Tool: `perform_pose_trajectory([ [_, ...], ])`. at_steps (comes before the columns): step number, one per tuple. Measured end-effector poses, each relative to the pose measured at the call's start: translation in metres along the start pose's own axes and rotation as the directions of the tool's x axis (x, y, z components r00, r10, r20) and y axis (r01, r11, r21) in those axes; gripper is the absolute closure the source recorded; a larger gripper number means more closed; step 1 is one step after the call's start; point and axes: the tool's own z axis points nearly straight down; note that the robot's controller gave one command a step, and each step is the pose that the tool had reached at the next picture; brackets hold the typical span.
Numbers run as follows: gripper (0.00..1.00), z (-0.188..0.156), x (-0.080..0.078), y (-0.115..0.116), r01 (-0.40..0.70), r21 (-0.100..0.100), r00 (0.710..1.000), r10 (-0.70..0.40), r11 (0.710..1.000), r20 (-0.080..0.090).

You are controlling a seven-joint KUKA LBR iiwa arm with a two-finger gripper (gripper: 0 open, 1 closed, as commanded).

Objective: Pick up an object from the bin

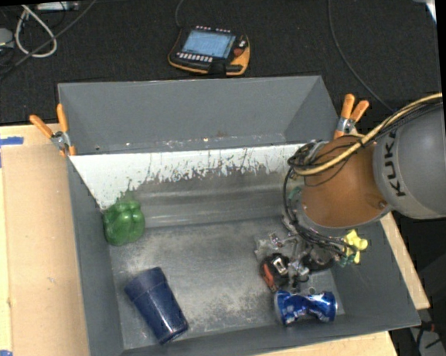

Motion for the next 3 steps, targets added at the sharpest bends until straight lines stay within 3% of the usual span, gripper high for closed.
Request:
perform_pose_trajectory([
  [1,1.00,-0.016,0.007,0.005,0.002,-0.005,1.000,-0.002,1.000,-0.009],
  [2,1.00,-0.033,-0.007,0.003,0.179,-0.001,0.984,-0.179,0.984,-0.001],
  [3,1.00,-0.122,0.003,-0.015,0.057,-0.007,0.998,-0.057,0.998,-0.008],
])
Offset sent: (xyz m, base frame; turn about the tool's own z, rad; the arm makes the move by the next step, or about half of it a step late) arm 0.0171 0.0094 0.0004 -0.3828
